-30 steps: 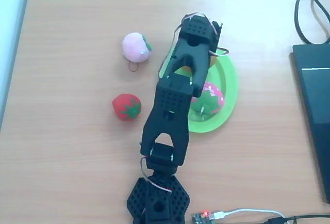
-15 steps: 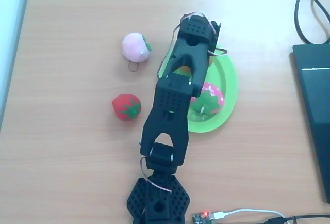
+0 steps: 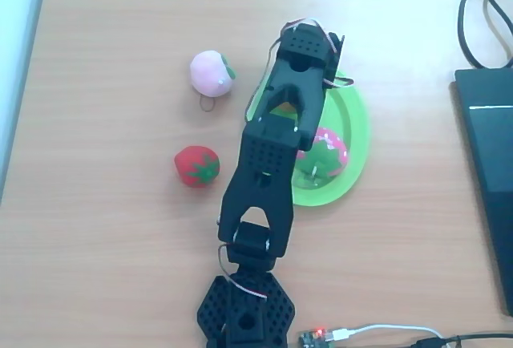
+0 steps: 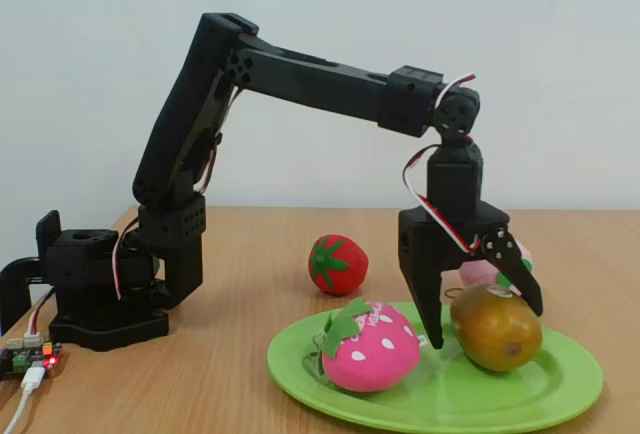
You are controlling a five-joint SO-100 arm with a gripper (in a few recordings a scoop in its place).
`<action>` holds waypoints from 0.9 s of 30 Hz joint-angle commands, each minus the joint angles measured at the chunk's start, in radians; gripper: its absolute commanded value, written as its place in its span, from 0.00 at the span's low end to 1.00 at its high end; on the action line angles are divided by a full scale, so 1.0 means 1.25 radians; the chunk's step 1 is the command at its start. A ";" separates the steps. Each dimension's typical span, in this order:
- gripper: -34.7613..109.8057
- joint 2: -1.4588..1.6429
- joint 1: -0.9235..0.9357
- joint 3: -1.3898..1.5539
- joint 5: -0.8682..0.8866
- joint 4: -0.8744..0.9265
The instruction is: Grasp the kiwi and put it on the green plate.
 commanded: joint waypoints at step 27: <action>0.24 0.433 -0.223 0.201 0.049 0.012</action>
